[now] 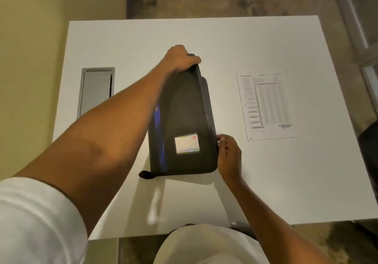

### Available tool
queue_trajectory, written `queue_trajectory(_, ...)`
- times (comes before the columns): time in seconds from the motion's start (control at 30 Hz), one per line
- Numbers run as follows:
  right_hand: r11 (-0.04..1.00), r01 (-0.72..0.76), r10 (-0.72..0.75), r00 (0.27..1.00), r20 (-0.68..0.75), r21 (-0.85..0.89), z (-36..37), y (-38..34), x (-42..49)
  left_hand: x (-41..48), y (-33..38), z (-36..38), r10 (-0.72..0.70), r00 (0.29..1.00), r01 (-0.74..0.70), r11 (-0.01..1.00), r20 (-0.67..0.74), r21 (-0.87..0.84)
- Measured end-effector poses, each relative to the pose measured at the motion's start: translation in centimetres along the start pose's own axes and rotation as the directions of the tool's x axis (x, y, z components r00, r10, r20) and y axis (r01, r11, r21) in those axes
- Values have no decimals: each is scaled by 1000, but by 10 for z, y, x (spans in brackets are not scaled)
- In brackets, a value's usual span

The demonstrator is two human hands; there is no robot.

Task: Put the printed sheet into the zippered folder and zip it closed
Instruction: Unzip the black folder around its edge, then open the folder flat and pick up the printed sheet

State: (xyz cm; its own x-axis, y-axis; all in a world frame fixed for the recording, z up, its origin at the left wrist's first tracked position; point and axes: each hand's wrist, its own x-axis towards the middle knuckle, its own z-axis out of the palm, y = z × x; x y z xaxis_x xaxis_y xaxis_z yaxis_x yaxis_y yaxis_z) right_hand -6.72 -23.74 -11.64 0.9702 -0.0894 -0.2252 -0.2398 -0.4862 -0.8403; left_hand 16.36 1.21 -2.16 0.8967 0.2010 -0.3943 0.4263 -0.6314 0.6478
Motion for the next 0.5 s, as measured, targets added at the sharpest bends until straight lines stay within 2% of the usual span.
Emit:
queue_trajectory(0.07,1000,21,-22,992,123,15,3,7,1,-8,-11,-16,-5,1000,4,1000,-21,-31)
queue_trajectory(0.17,958,187,-113,943,313,-217,10,16,-1,-19,-28,-40,-12,998,3,989,-61,-149)
queue_trajectory(0.27,758,434,-131,833,538,-488,18,26,-10,-27,-40,-59,17,998,-32,969,-62,-245)
queue_trajectory(0.37,599,517,-88,801,592,-611,20,33,-19,-31,-53,-76,37,998,-49,942,-41,-331)
queue_trajectory(0.5,567,497,-47,816,577,-657,18,31,-26,-34,-69,-92,24,998,-50,899,-64,-436)
